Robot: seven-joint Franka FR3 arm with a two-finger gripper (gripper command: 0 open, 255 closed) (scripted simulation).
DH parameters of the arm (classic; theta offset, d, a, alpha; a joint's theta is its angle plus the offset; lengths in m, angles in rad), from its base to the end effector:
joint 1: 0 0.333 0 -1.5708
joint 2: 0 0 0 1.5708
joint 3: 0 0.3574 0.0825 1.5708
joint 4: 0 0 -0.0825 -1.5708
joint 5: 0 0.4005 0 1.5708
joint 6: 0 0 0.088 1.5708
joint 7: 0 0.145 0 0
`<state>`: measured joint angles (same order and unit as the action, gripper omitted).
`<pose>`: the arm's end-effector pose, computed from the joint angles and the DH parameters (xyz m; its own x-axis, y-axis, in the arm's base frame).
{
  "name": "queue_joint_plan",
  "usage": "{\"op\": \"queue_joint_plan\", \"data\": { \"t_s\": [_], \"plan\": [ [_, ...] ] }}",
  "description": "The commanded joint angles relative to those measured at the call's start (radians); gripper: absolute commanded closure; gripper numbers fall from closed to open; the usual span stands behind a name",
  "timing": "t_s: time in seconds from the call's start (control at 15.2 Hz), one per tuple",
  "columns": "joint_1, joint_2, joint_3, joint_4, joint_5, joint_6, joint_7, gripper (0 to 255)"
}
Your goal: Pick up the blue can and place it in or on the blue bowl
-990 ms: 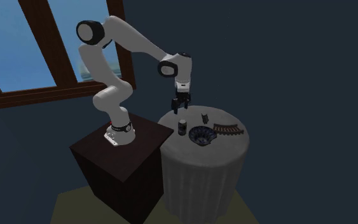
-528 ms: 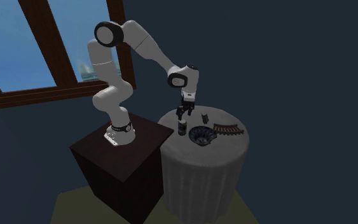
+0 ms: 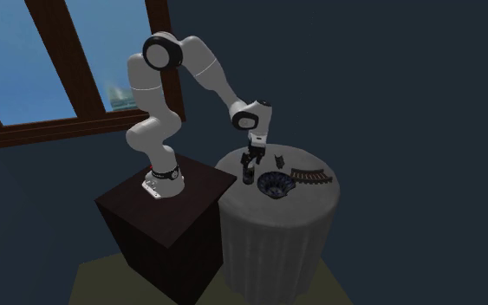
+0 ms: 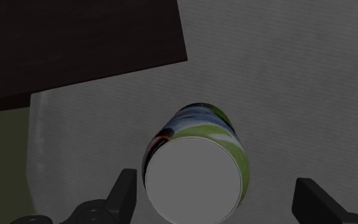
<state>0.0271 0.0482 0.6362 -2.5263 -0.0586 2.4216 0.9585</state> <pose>0.3543 0.2777 0.2401 0.9655 -0.2482 -0.0791 -0.2381 -0.9640 0.1184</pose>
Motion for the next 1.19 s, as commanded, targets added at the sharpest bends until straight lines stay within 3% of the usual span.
{"op": "queue_joint_plan", "data": {
  "t_s": [0.0,0.53,0.59,1.12],
  "plan": [
    [0.002,0.034,-0.005,-0.011,-0.035,0.038,0.027,0],
    [0.002,0.034,-0.006,-0.011,-0.035,0.038,0.027,0],
    [0.002,0.034,-0.006,-0.011,-0.035,0.038,0.027,255],
    [0.002,0.034,-0.006,-0.011,-0.035,0.038,0.027,255]
  ]
}}
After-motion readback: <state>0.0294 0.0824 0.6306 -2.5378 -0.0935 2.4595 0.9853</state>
